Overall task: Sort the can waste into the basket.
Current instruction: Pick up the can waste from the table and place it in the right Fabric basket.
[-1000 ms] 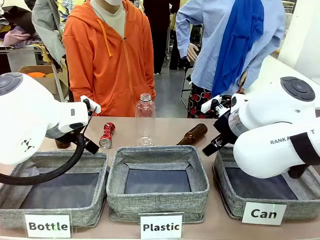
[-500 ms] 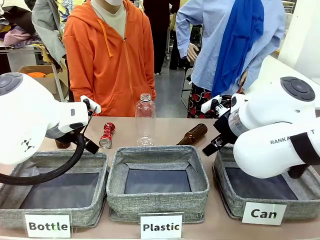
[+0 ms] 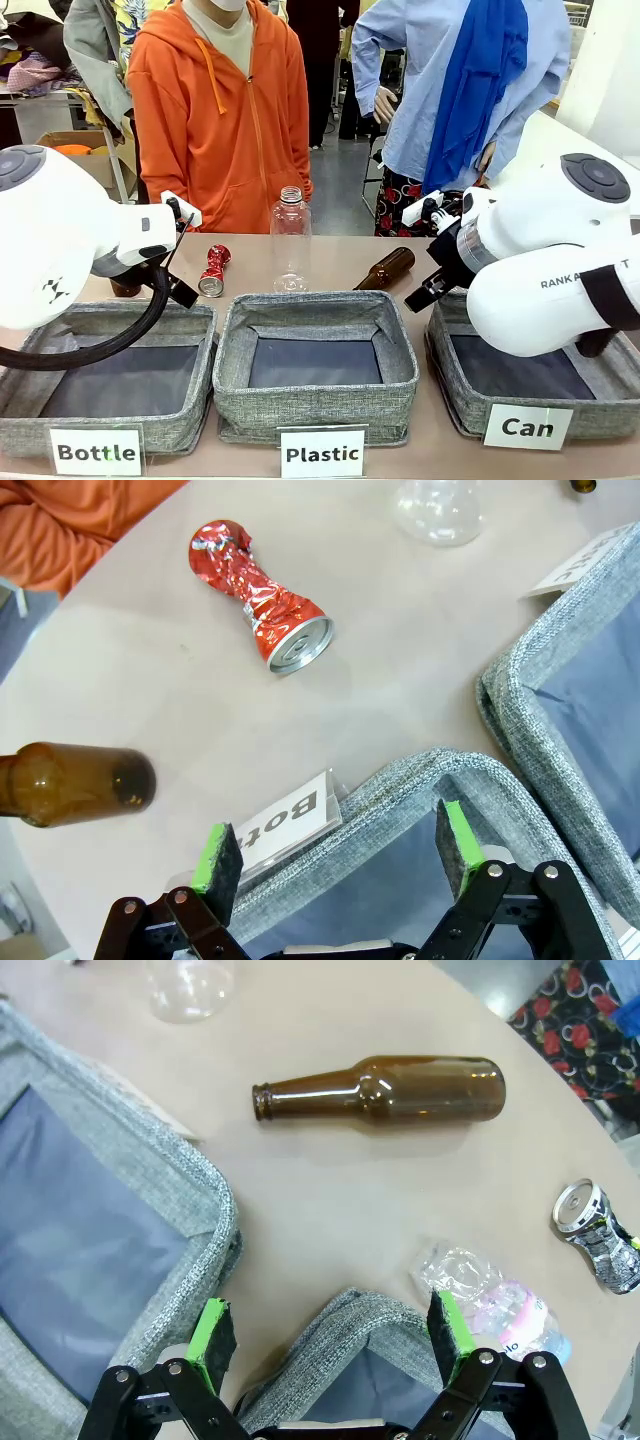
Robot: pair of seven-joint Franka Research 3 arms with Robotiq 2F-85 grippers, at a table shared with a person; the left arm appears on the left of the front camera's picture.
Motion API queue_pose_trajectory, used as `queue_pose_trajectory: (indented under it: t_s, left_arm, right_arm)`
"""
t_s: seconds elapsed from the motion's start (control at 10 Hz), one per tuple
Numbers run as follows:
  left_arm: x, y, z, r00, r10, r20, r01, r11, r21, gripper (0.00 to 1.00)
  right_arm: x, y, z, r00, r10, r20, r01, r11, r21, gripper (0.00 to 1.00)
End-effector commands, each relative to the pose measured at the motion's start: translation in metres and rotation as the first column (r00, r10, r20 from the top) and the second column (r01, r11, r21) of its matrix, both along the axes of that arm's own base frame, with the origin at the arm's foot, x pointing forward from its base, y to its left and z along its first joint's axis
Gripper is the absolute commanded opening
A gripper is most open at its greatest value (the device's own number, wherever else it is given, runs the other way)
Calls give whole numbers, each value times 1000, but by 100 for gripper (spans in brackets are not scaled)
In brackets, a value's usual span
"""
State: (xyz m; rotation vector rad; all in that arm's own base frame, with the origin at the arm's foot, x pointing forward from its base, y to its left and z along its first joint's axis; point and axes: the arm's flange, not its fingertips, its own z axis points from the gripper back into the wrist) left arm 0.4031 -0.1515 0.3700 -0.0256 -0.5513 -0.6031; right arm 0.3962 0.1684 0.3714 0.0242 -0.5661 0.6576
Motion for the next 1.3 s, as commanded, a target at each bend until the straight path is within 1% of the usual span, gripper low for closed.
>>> queue_pose_trajectory:
  t_s: [0.0,0.1,0.2,0.3,0.4,0.5,0.6,0.7,0.8,0.9,1.0,1.1,1.2]
  left_arm:
    - [0,0,0,1000,-1,0,1,1000,0,100]
    - [0,0,0,1000,0,0,0,1000,0,100]
    - [-9,-1,19,999,-49,9,49,999,-11,100]
    - [-22,-5,47,996,-80,-41,76,993,-86,100]
    - [-36,-6,73,992,-89,-91,72,983,-167,100]
    - [-48,-3,96,981,-145,-127,113,966,-234,100]
    - [-64,6,114,944,-273,-187,195,916,-351,100]
    - [-80,25,133,911,-356,-206,232,859,-457,100]
    - [-95,49,146,876,-436,-206,265,792,-551,100]
    - [-109,80,155,881,-447,-154,278,753,-596,100]
    - [-122,115,158,874,-471,-122,296,714,-634,100]
    - [-131,158,159,901,-426,-86,256,679,-688,100]
    - [-143,188,151,937,-344,-58,187,635,-749,100]
  right_arm:
    - [0,0,0,1000,0,0,0,1000,1,100]
    - [0,0,0,1000,0,0,0,1000,0,100]
    - [-5,-3,22,1000,13,-19,-12,1000,29,100]
    - [-14,-6,53,997,-46,-62,52,993,102,100]
    - [-25,-11,82,986,-104,-133,125,980,154,100]
    - [-37,-17,108,972,-171,-162,201,959,199,100]
    - [-54,-24,128,965,-141,-219,197,945,260,100]
    - [-72,-38,147,948,-71,-310,175,930,322,100]
    - [-86,-57,159,941,-67,-333,197,905,376,100]
    - [-101,-82,167,935,-4,-355,173,878,445,100]
    - [-110,-113,171,930,4,-367,196,840,507,100]
    - [-119,-152,173,926,-21,-377,254,773,581,100]
    - [-129,-186,171,924,-61,-377,303,716,629,100]
